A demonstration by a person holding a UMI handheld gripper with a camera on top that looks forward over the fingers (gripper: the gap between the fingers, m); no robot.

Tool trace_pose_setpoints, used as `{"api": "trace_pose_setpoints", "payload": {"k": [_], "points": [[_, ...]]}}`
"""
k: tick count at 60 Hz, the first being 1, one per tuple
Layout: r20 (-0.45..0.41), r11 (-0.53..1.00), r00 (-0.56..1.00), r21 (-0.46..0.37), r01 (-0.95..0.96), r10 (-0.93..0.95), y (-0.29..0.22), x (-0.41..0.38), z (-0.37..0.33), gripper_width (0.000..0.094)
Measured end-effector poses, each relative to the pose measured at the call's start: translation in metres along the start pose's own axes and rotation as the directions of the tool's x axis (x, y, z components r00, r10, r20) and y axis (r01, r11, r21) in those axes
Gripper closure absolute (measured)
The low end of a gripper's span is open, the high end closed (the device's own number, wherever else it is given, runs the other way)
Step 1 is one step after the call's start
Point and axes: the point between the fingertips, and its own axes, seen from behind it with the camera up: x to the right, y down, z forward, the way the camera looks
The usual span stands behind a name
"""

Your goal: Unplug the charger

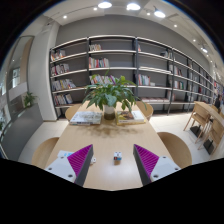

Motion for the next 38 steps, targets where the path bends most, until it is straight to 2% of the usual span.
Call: {"api": "trace_pose_setpoints", "payload": {"k": [20, 38], "points": [[-0.023, 0.997, 0.999, -0.064, 0.042, -0.044, 0.07, 0.001, -0.094, 0.014], [-0.001, 0.997, 0.998, -0.052, 0.063, -0.063, 0.074, -0.007, -0.123, 0.0137]]}}
